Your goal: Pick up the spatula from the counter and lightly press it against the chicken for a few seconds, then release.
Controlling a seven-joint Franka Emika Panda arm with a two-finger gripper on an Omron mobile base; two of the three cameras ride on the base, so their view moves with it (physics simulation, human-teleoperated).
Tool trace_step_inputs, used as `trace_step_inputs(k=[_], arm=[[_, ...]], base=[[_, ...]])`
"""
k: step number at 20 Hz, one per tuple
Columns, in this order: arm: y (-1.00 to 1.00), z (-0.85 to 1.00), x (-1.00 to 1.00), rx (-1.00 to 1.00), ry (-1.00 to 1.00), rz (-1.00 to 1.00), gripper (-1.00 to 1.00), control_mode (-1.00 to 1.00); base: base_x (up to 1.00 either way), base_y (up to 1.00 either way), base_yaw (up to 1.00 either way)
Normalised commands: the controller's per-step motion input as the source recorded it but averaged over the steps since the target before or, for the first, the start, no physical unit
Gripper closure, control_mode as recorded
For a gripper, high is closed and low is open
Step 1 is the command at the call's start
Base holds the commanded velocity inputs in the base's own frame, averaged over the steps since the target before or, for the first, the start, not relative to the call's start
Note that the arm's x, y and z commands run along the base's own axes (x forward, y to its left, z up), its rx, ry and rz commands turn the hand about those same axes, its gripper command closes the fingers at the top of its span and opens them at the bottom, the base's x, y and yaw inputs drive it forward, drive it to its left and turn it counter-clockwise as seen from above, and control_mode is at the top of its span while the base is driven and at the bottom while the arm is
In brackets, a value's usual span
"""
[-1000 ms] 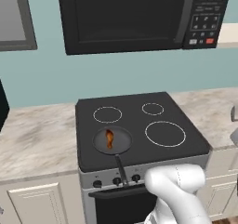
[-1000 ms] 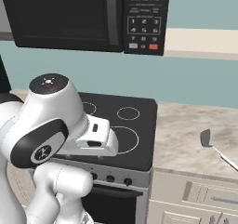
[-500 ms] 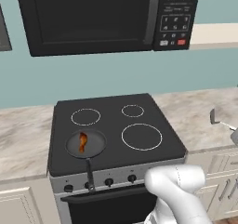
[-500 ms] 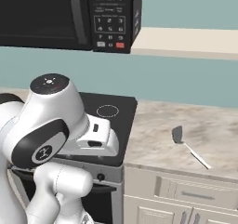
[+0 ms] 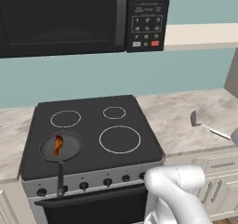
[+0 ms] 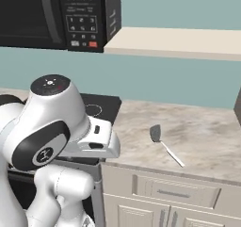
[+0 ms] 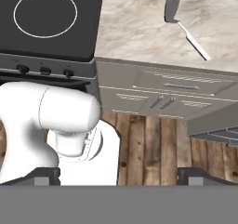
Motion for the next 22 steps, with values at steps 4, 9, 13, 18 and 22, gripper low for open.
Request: trace_step_inputs(k=[4, 9, 13, 18, 22], arm=[[0.00, 0.00, 0.00, 0.00, 0.00, 0.00, -1.00, 1.00], [0.00, 0.00, 0.00, 0.00, 0.00, 0.00, -1.00, 1.00], [0.00, 0.00, 0.00, 0.00, 0.00, 0.00, -1.00, 1.00], [0.00, 0.00, 0.00, 0.00, 0.00, 0.00, -1.00, 1.00], [-0.04, -0.01, 0.00, 0.00, 0.00, 0.01, -1.00, -1.00]], base=[[-0.06, -0.42, 0.01], [-0.03, -0.39, 0.01], [-0.04, -0.31, 0.01], [-0.09, -0.20, 0.02], [-0.02, -0.06, 0.01]])
